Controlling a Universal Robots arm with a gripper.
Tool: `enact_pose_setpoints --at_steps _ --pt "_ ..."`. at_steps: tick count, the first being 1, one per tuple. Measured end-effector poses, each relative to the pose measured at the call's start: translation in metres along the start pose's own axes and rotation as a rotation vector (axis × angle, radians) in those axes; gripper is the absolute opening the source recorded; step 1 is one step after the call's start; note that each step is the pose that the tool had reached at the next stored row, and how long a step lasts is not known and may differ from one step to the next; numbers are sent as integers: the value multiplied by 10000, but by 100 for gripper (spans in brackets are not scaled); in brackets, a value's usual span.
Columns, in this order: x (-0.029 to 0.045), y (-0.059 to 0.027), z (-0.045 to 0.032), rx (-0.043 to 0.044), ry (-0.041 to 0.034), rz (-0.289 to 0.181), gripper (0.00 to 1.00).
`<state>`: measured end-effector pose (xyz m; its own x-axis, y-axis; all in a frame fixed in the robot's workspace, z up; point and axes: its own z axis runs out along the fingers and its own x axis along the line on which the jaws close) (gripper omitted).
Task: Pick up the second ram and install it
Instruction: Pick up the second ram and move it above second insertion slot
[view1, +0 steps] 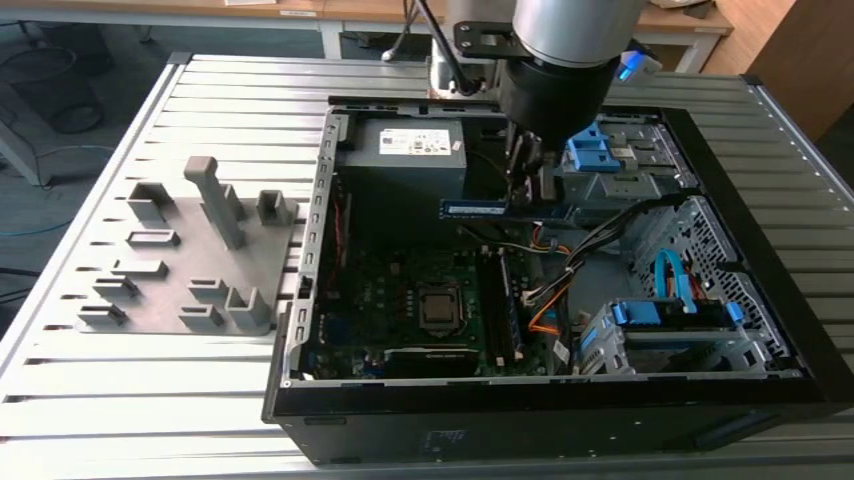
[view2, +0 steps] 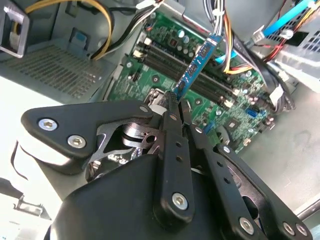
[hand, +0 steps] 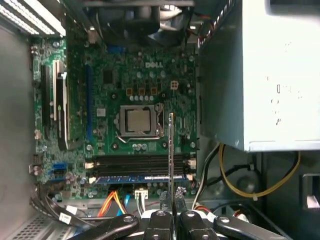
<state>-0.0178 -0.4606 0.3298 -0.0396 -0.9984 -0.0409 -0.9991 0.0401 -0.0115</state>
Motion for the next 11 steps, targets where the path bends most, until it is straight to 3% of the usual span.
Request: enact_pose_setpoints --at_steps 6,11 --pt "-4 -142 38 -15 1 0 14" --pt "1 -195 117 -20 0 3 14"
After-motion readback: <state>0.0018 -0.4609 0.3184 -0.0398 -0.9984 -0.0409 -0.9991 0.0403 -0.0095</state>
